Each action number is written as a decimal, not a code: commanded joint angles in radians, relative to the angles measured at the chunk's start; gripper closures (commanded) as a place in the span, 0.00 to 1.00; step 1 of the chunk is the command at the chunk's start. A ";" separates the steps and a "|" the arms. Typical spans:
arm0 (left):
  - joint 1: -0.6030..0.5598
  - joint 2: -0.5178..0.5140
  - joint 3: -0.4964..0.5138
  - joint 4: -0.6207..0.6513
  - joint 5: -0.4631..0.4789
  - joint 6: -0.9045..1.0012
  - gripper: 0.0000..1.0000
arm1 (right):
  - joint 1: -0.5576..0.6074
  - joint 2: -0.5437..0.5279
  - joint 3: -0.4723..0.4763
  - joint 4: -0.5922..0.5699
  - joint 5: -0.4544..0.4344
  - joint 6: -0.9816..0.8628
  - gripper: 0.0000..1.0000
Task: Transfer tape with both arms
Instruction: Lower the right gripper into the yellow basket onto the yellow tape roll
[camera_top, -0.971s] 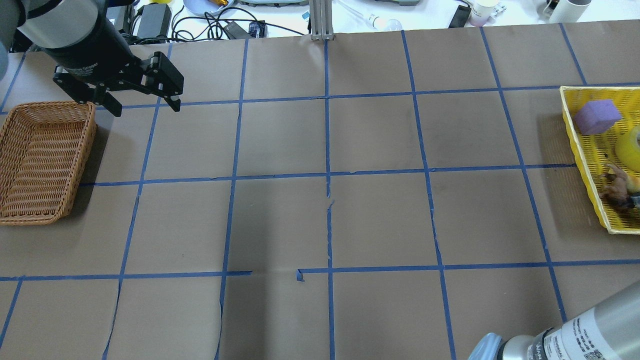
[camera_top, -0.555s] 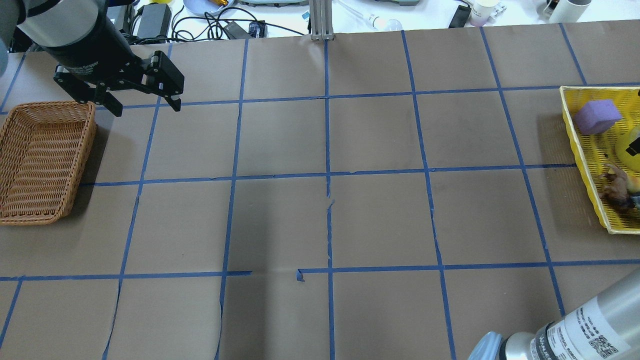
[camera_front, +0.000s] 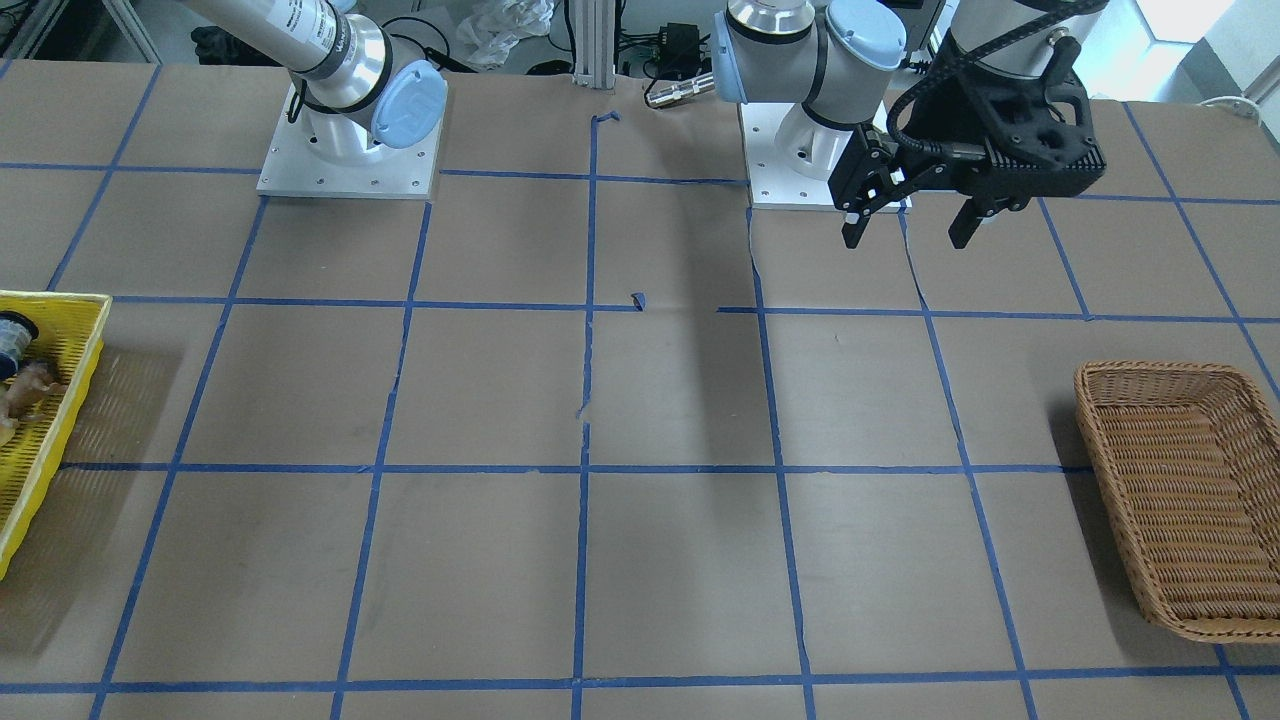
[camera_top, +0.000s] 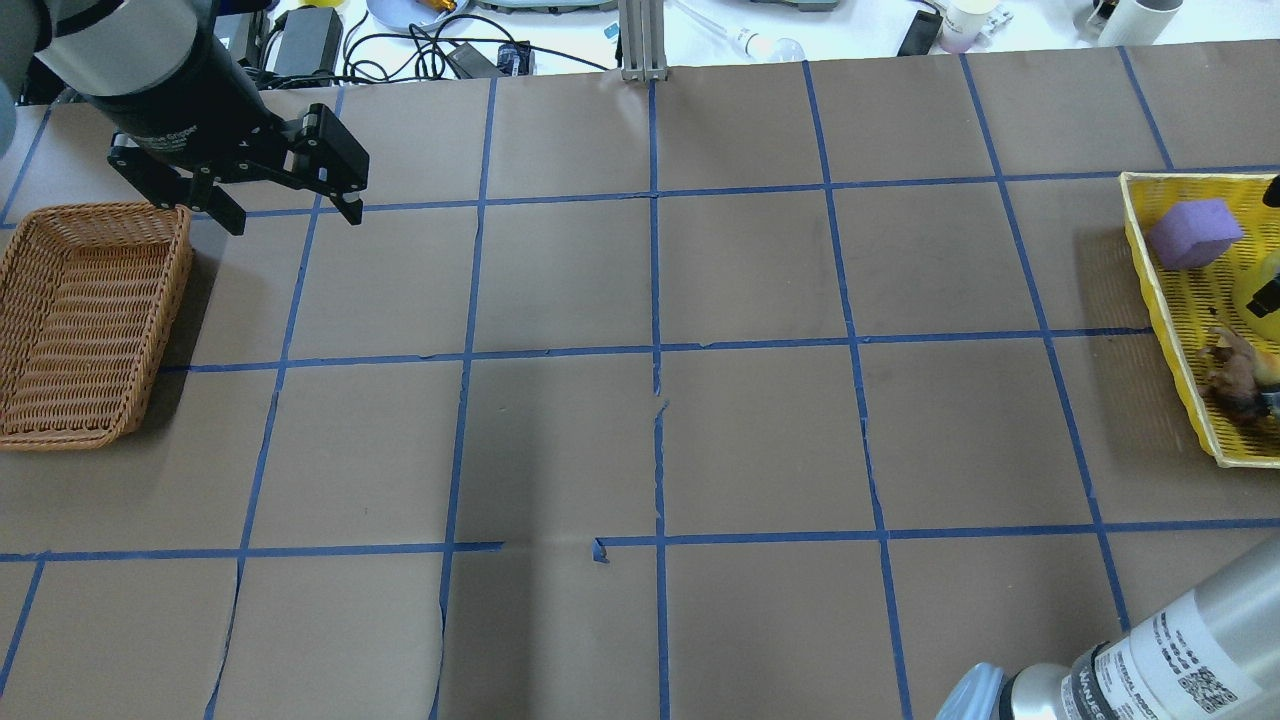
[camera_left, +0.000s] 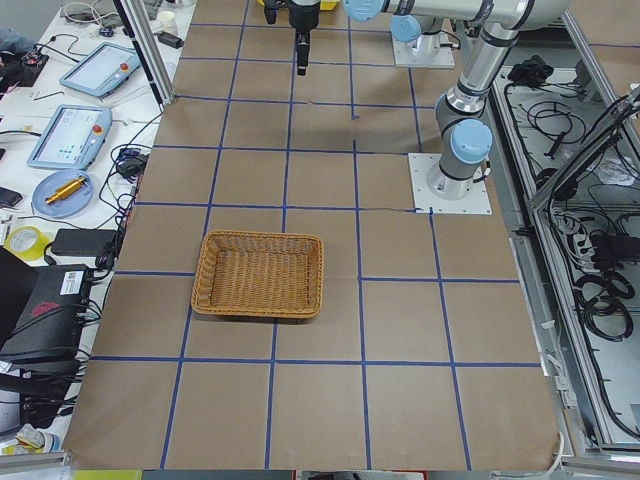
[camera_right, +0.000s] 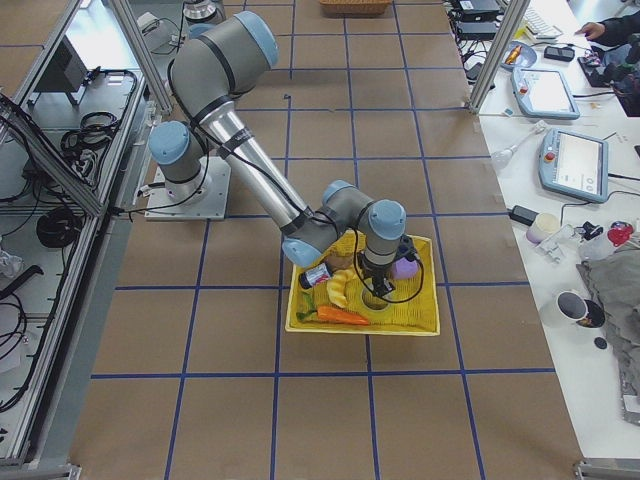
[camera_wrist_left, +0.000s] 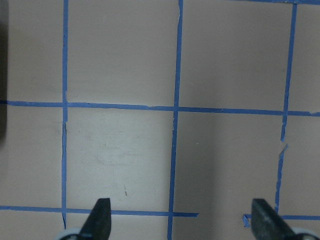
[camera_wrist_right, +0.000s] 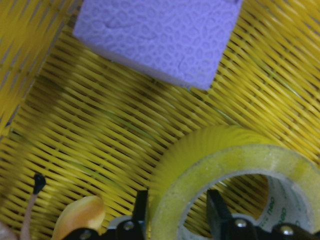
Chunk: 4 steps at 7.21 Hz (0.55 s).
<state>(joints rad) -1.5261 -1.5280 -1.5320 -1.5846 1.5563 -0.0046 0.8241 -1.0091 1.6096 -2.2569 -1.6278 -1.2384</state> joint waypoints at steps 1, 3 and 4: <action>0.000 0.003 0.001 0.000 0.002 0.000 0.00 | 0.000 -0.003 0.000 0.014 0.000 -0.007 1.00; 0.000 0.003 0.003 0.000 0.001 0.000 0.00 | 0.001 -0.003 0.000 0.045 0.003 -0.056 1.00; 0.000 0.003 0.003 0.000 0.001 0.000 0.00 | 0.001 -0.005 0.001 0.051 0.006 -0.058 1.00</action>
<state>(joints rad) -1.5263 -1.5249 -1.5300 -1.5846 1.5571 -0.0046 0.8251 -1.0134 1.6091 -2.2167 -1.6242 -1.2834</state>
